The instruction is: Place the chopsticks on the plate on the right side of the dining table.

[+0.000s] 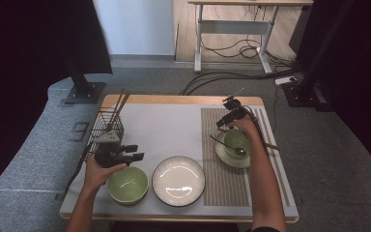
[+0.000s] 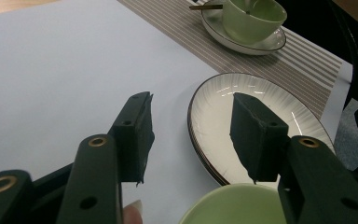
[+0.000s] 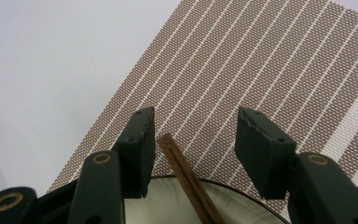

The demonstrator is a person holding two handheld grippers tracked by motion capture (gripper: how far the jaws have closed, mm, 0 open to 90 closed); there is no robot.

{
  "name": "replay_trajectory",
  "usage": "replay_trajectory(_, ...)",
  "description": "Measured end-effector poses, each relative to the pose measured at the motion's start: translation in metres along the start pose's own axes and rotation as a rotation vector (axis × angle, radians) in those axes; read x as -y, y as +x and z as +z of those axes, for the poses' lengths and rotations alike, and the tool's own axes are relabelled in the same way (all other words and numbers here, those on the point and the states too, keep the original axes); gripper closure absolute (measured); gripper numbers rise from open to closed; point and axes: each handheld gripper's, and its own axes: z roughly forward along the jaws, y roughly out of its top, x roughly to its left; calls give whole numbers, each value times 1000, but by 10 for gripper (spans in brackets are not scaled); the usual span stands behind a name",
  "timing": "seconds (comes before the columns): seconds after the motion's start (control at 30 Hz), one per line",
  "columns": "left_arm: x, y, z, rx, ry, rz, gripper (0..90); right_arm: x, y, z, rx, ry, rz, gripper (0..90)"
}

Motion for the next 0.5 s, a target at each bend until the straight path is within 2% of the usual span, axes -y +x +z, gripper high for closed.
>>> replay_trajectory(0.5,0,0,0,-1,2,1,489,1,-6,3,22,1,18,473)
